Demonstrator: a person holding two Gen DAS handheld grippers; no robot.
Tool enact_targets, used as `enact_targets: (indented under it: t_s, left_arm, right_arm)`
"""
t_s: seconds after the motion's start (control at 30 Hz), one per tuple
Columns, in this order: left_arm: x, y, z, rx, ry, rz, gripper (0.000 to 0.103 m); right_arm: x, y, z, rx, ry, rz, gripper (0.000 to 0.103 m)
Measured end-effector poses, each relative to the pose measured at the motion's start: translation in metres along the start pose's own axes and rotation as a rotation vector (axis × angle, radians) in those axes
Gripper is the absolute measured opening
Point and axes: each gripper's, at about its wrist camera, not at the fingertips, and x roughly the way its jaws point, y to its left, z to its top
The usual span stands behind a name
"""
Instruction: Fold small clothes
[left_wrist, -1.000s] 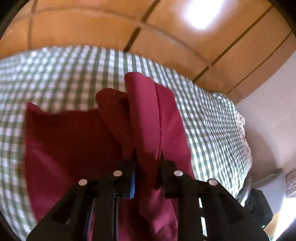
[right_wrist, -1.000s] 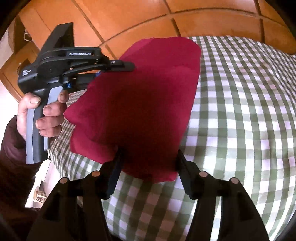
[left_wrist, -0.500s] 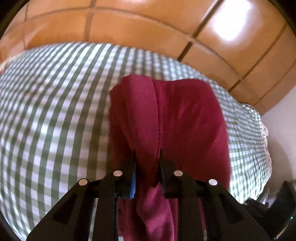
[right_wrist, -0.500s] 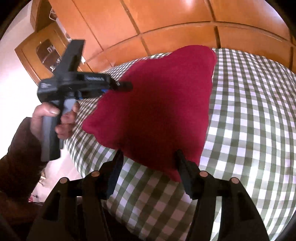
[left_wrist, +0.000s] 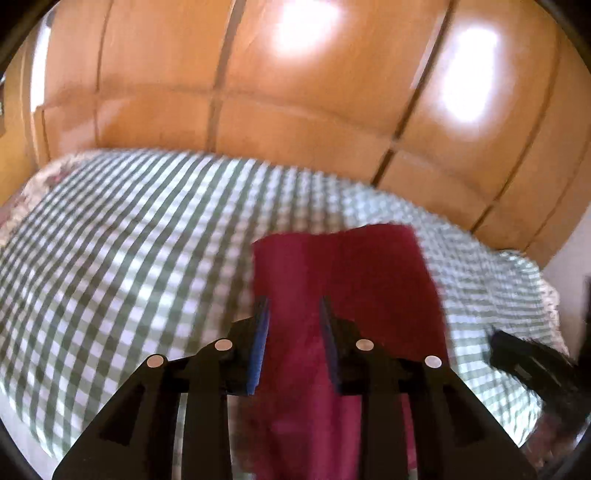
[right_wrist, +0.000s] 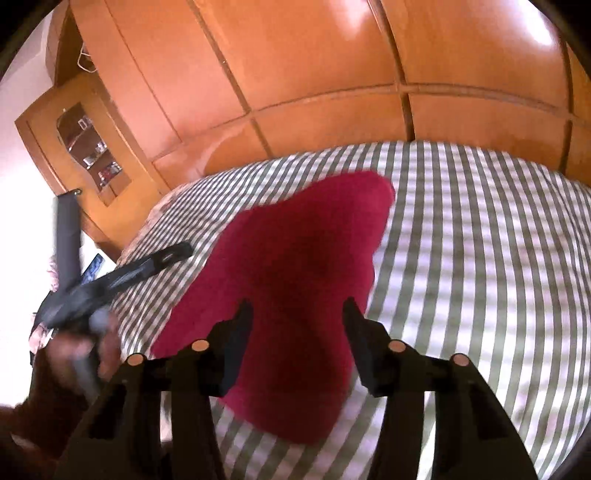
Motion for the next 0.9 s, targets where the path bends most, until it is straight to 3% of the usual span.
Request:
enact_targets:
  t_s: [0.13,0.27,0.3,0.4,0.63,0.67,0.73,0.9]
  left_arm:
    - [0.011,-0.031,-0.014,0.109,-0.006,0.0,0.026]
    - [0.052,-0.023,-0.036,0.092,0.117,0.048,0.026]
    - [0.058,-0.022,-0.04,0.096,0.124,0.052,0.026]
    - [0.059,-0.024,-0.045,0.124,0.108,0.063,0.026]
    - [0.043,-0.03,-0.047,0.133,0.076,0.074,0.027]
    - [0.038,-0.03,-0.048,0.131,0.071,0.073,0.039]
    - [0.031,-0.028,-0.048,0.121,0.05,0.07,0.05]
    - [0.019,-0.026,-0.05,0.115,0.032,0.093,0.05]
  right_arm:
    - [0.04,-0.003,0.03,0.027,0.036,-0.024,0.047]
    - [0.096,-0.008,0.039,0.005,0.113,-0.11,0.047]
    - [0.116,-0.012,0.035,0.006,0.154,-0.137,0.047]
    - [0.129,-0.009,0.03,-0.051,0.129,-0.17,0.048]
    - [0.099,-0.013,0.028,-0.006,0.062,-0.095,0.057]
    - [0.092,-0.013,0.027,-0.003,0.05,-0.088,0.058]
    - [0.081,-0.009,0.023,-0.004,0.026,-0.082,0.06]
    - [0.053,-0.007,0.006,0.021,0.005,-0.06,0.06]
